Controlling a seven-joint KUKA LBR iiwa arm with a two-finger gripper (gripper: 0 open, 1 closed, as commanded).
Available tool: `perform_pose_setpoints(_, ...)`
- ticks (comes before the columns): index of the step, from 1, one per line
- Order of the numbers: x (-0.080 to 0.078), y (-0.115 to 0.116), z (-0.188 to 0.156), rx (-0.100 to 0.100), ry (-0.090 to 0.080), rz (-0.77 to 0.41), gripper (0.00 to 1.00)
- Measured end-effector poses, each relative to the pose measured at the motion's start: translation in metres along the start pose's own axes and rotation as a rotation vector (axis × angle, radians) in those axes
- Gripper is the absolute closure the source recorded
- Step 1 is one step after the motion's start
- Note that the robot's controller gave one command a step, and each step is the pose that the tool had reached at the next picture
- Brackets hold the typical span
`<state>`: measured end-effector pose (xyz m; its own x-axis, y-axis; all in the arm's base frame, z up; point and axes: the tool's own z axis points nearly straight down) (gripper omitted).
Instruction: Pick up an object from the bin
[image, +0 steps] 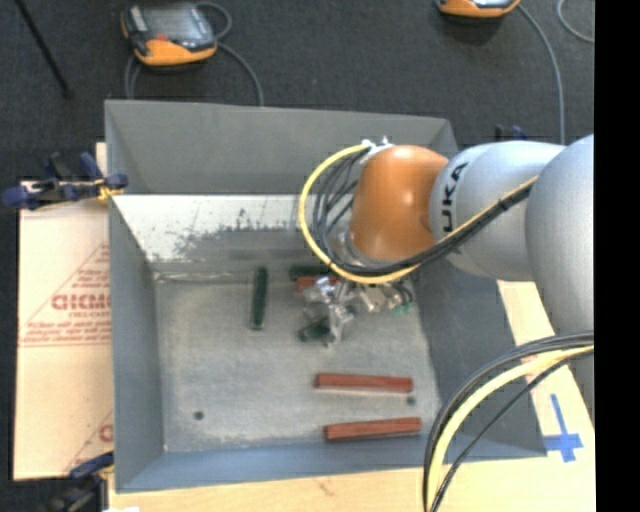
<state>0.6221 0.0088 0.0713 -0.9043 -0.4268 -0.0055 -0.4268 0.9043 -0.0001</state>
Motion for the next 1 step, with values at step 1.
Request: perform_pose_setpoints(1, 0.0674, -0.022, -0.0914, 0.002, 0.002, 0.06, 1.0)
